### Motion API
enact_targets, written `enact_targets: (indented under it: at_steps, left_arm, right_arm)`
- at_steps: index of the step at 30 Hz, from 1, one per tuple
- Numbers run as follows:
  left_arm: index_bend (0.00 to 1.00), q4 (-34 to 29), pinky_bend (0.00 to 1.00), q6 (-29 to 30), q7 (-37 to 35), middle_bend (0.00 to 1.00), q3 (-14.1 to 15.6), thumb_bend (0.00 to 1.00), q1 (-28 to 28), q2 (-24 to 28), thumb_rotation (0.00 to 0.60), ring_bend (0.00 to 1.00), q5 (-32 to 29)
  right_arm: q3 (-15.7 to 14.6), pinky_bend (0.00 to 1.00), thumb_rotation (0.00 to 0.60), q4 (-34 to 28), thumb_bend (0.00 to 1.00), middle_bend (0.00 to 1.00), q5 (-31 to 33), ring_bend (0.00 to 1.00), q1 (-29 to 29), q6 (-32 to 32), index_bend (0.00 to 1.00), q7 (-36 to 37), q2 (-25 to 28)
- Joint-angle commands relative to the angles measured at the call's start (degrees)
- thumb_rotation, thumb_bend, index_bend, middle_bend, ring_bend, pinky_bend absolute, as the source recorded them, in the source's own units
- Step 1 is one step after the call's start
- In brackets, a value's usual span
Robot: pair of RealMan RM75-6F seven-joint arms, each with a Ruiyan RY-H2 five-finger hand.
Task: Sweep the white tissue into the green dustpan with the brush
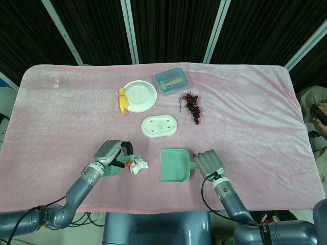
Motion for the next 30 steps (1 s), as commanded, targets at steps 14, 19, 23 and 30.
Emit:
enact_targets:
  at_steps: [14,19,23,30]
  left_arm:
    - [0.61,5.5,1.00,-1.5,-13.5,0.60,-0.5,0.36,0.6,-3.1,0.600,0.90,9.2]
    - [0.61,7.7,1.00,-2.3,-16.7,0.60,-0.4,0.36,0.0,-4.4,0.600,0.90,11.5]
    - [0.61,8.5,1.00,-2.6,-17.6,0.60,-0.4,0.36,-0.3,-5.3,0.600,0.90,12.0]
    - [0.61,10.3,1.00,-3.1,-18.3,0.61,-0.5,0.36,-1.1,-7.8,0.600,0.90,12.1]
  right_arm:
    - [0.1,0.78,0.600,0.5,0.48,0.67,1.1,0.67,0.7,1.3,0.70,-2.2,-1.7]
    - [0.5,0.78,0.600,1.0,0.48,0.67,1.5,0.67,0.9,1.8,0.70,-2.6,-2.2]
    - [0.8,0.78,0.600,1.5,0.48,0.67,1.5,0.67,0.9,2.4,0.70,-2.6,-2.6]
    - [1.4,0.78,0.600,2.4,0.48,0.67,1.9,0.67,1.1,2.6,0.70,-2.6,-3.1]
